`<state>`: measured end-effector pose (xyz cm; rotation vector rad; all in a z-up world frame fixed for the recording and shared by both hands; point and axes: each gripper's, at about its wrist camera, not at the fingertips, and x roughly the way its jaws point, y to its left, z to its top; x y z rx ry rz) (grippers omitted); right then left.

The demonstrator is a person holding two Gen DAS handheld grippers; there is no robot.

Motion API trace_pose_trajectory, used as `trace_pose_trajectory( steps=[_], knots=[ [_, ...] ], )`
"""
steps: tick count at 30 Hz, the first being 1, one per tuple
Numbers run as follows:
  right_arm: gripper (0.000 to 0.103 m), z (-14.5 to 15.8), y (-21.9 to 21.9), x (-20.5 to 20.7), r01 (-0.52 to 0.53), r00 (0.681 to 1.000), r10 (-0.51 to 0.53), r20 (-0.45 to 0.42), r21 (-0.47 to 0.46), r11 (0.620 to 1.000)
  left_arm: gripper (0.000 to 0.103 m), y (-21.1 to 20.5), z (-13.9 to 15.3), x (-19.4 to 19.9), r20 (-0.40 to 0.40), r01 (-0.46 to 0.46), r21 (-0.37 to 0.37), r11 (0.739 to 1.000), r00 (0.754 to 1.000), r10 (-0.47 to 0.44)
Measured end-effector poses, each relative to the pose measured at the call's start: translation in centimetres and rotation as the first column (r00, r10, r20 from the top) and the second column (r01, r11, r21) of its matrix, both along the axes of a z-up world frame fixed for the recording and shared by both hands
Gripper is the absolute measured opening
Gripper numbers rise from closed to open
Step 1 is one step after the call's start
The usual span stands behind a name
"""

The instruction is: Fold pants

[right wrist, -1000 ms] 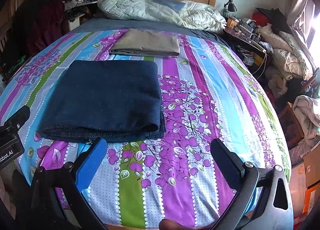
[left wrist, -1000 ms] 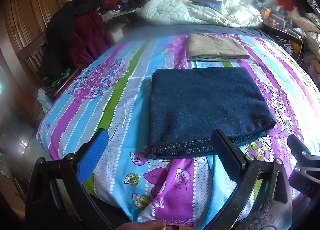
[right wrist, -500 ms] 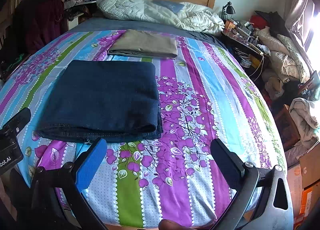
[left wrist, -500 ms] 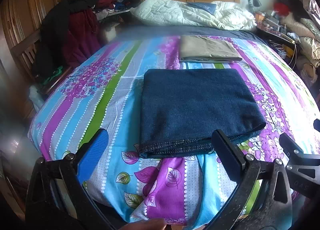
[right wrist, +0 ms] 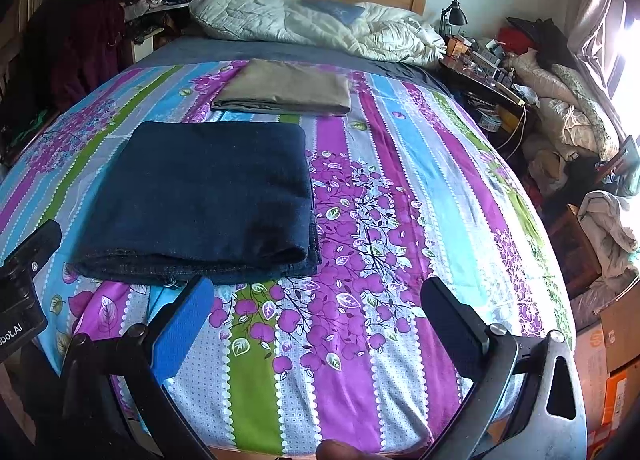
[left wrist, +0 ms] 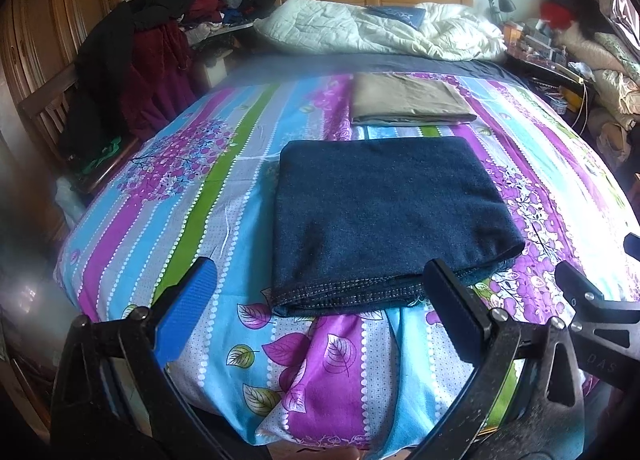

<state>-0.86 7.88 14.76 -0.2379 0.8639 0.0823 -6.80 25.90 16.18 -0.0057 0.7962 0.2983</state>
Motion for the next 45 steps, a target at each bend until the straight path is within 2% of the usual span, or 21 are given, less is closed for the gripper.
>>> trace_pose_trajectory(
  steps=[29,45],
  knots=[
    [0.103,0.3,0.1,-0.1,0.013,1.000,-0.013,-0.004,0.016,1.000,0.103,0.1,-0.1,-0.1,-0.007,-0.002,-0.016,1.000,1.000,0.002],
    [0.103,0.5,-1.1,0.4,0.062,0.998,-0.059,-0.035,0.101,0.993,0.103,-0.2,-0.1,0.1,-0.005,0.005,0.003,1.000,1.000,-0.005]
  ],
)
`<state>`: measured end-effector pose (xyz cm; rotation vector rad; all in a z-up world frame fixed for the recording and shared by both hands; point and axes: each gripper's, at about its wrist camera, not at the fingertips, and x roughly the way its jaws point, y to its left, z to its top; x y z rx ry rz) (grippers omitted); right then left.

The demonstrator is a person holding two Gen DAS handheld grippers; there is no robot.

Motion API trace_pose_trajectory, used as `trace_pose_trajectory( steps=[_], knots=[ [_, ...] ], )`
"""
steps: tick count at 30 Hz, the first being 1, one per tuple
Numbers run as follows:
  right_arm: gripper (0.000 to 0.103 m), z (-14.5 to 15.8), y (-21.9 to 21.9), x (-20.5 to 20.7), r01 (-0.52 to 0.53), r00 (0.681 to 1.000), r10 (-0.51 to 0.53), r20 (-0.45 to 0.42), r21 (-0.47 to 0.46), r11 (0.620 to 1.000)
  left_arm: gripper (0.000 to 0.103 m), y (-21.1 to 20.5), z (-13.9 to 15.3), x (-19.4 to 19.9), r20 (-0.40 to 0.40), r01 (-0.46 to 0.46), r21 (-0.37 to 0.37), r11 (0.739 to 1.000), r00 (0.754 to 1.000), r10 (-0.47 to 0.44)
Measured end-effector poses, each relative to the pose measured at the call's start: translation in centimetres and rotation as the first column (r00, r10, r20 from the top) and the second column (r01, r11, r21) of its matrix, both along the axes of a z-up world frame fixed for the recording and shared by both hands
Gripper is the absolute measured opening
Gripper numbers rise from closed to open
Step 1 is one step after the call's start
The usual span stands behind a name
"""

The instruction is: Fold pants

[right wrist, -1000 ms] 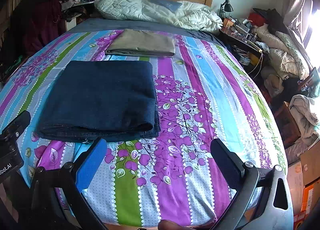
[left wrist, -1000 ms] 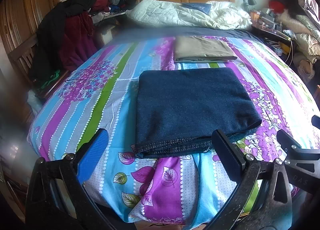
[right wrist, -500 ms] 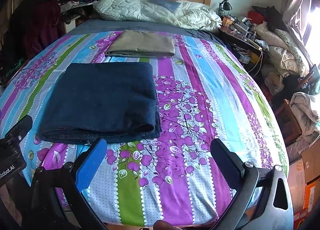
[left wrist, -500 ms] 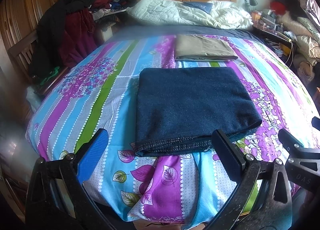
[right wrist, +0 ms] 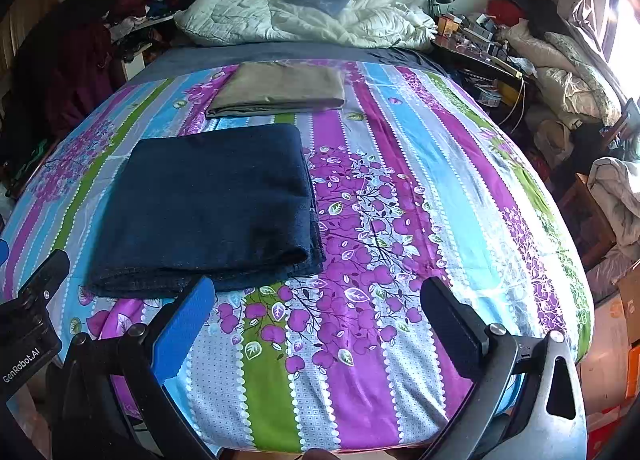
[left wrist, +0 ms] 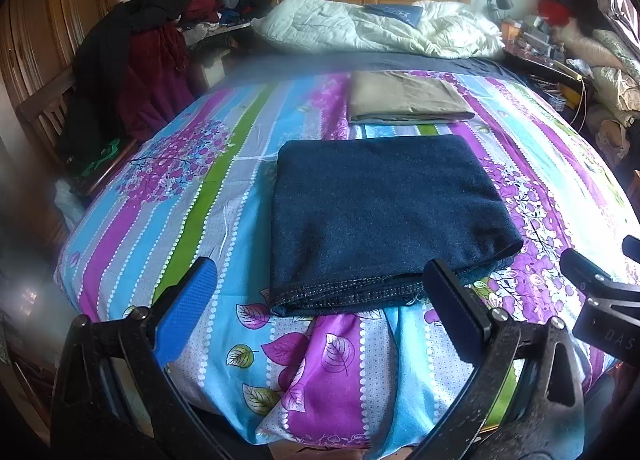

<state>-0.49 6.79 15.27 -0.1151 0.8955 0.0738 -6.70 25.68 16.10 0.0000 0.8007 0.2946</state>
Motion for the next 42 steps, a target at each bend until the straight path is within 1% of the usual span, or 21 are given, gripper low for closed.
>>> trace_pose_trajectory(
  steps=[8,13,32,42],
  knots=[
    [0.103,-0.2,0.3,-0.1,-0.016,1.000,0.016,-0.004,-0.002,1.000,0.103,0.3,-0.1,0.0,-0.003,-0.001,-0.001,1.000,1.000,0.001],
    [0.103,-0.5,0.7,-0.3,-0.028,1.000,0.028,-0.007,-0.020,0.999,0.103,0.5,-0.2,0.1,-0.006,-0.004,-0.001,1.000,1.000,0.004],
    [0.103,-0.5,1.1,-0.4,-0.026,1.000,0.026,-0.001,-0.033,0.999,0.103,0.8,-0.4,0.0,-0.017,-0.007,-0.002,1.000,1.000,0.007],
    [0.103,-0.2,1.2,-0.6,-0.027,0.999,0.029,0.021,-0.052,0.998,0.103,0.8,-0.4,-0.1,-0.011,-0.009,0.001,1.000,1.000,0.009]
  ],
)
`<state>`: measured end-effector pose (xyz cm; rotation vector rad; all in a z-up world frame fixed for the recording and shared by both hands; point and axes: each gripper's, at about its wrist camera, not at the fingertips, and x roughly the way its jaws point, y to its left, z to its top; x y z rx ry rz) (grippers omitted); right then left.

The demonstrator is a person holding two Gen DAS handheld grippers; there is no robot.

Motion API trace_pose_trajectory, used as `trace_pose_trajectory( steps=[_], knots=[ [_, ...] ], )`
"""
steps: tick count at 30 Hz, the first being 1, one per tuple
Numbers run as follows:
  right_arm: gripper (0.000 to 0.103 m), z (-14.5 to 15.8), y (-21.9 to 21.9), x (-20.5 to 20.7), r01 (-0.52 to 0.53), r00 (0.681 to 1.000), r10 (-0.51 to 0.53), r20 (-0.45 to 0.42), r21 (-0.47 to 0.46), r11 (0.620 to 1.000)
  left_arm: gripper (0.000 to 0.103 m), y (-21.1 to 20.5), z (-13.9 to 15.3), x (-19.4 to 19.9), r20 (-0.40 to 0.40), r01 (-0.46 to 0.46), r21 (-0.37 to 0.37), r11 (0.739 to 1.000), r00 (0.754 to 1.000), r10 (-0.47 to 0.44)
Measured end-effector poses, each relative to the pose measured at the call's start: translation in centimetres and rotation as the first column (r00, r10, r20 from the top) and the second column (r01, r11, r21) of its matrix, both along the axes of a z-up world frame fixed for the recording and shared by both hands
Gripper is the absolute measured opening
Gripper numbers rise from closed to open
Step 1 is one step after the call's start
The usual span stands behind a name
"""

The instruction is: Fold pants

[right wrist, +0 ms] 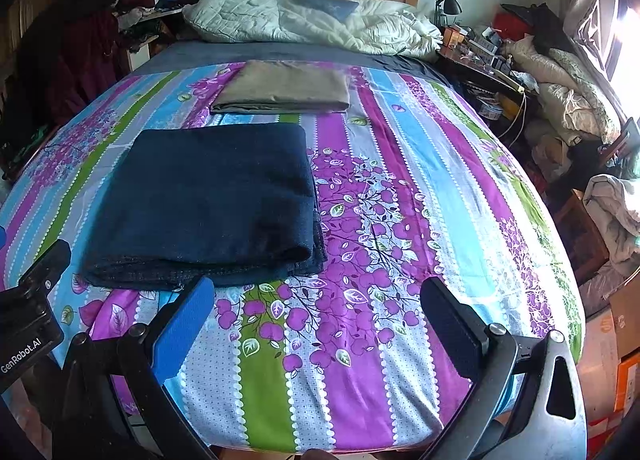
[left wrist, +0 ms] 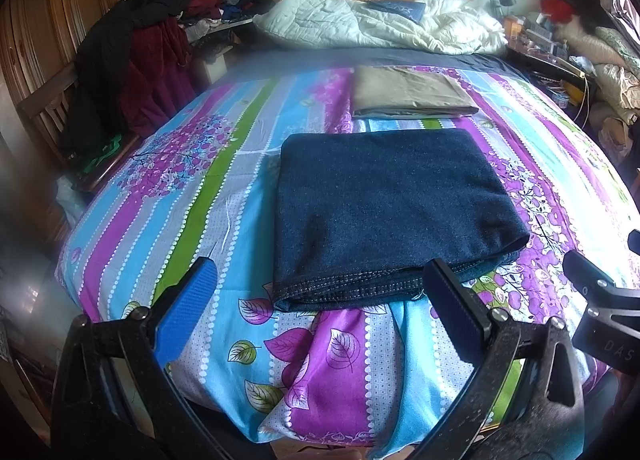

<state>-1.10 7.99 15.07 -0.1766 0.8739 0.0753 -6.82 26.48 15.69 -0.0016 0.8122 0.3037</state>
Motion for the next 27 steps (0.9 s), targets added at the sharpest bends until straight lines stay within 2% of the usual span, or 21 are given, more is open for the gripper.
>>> trace_pose_trajectory(
  steps=[27],
  knots=[
    [0.103,0.31,-0.66,-0.03,0.016,1.000,-0.016,-0.001,0.007,1.000,0.103,0.36,0.34,-0.15,0.015,-0.018,-0.005,1.000,1.000,0.018]
  ],
)
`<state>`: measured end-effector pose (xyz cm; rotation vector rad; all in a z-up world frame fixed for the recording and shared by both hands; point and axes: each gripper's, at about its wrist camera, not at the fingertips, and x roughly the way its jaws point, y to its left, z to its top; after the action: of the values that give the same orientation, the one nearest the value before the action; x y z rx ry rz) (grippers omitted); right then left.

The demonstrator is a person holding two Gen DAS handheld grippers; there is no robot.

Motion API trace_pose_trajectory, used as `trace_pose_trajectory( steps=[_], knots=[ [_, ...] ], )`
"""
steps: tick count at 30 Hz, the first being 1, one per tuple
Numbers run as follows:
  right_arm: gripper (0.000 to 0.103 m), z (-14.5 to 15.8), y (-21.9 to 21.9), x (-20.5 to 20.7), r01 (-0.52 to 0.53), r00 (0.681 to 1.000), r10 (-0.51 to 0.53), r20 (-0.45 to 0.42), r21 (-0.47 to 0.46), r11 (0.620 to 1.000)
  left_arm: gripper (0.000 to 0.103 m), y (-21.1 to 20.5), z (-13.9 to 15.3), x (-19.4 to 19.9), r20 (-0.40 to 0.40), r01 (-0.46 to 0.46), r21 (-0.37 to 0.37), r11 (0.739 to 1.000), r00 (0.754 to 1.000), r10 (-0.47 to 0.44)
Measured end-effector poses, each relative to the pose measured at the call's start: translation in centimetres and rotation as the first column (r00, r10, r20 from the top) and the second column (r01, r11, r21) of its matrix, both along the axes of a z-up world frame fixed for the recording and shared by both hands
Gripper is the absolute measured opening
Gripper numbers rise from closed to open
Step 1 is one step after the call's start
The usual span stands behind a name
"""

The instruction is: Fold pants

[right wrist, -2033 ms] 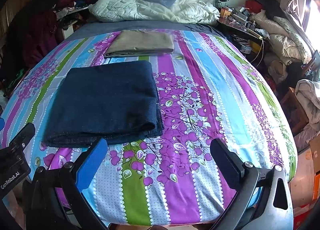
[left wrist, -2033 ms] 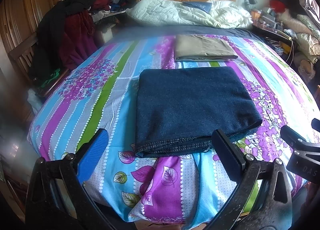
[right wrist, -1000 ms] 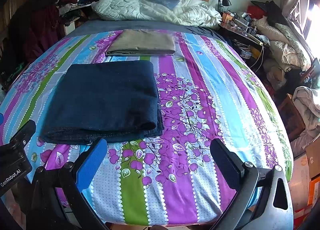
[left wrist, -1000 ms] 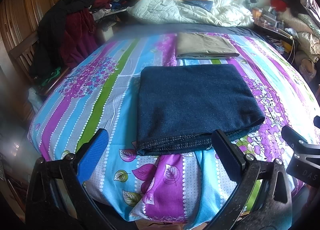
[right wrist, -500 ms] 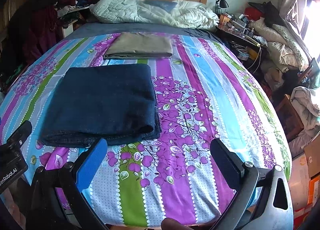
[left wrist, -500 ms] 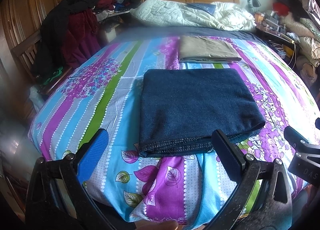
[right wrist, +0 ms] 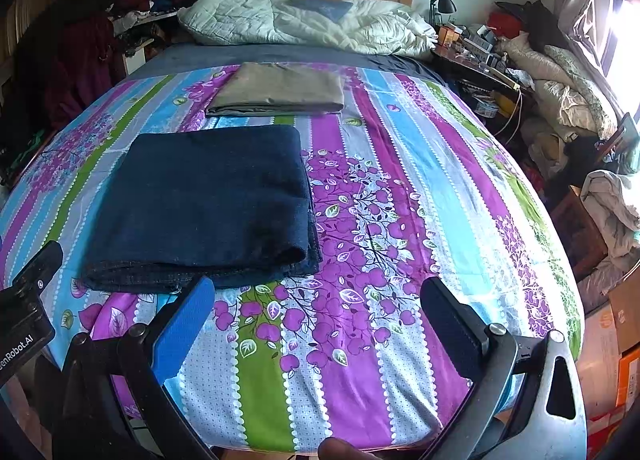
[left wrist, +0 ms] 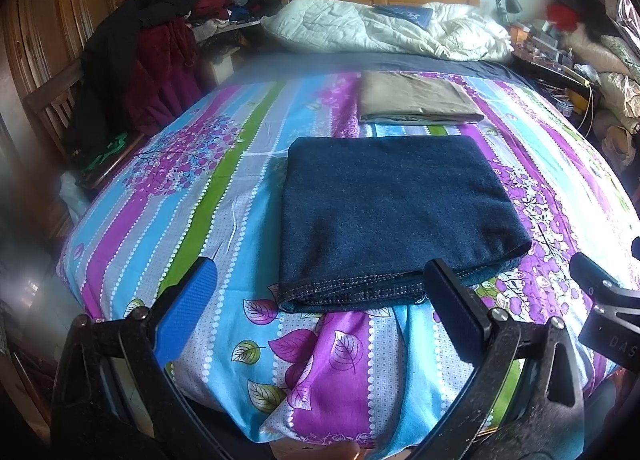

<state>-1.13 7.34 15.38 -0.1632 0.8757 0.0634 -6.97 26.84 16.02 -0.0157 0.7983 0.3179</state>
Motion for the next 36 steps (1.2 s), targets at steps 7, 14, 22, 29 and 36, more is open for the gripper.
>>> trace_pose_trajectory(
  steps=[7,14,22,29,36],
  knots=[
    [0.103,-0.1,-0.2,0.0,0.002,1.000,-0.002,-0.002,0.004,1.000,0.103,0.0,0.0,0.0,-0.001,0.004,0.003,1.000,1.000,-0.004],
    [0.103,0.5,0.1,0.2,-0.004,1.000,0.004,0.005,0.002,1.000,0.103,-0.3,0.4,0.2,0.000,0.012,0.005,1.000,1.000,-0.012],
    [0.103,2.5,0.4,0.2,-0.013,0.999,0.014,0.030,-0.012,1.000,0.103,-0.2,1.3,0.1,0.015,0.009,-0.001,1.000,1.000,-0.009],
    [0.103,4.7,-0.2,-1.0,-0.016,0.999,0.016,0.049,-0.005,1.000,0.103,0.2,2.2,-0.4,0.003,0.017,-0.047,0.999,1.000,-0.017],
    [0.103,6.0,-1.9,-2.7,-0.012,0.998,0.012,0.059,-0.007,1.000,0.103,1.5,3.3,-1.6,0.035,0.037,-0.070,0.997,0.999,-0.035]
  ],
)
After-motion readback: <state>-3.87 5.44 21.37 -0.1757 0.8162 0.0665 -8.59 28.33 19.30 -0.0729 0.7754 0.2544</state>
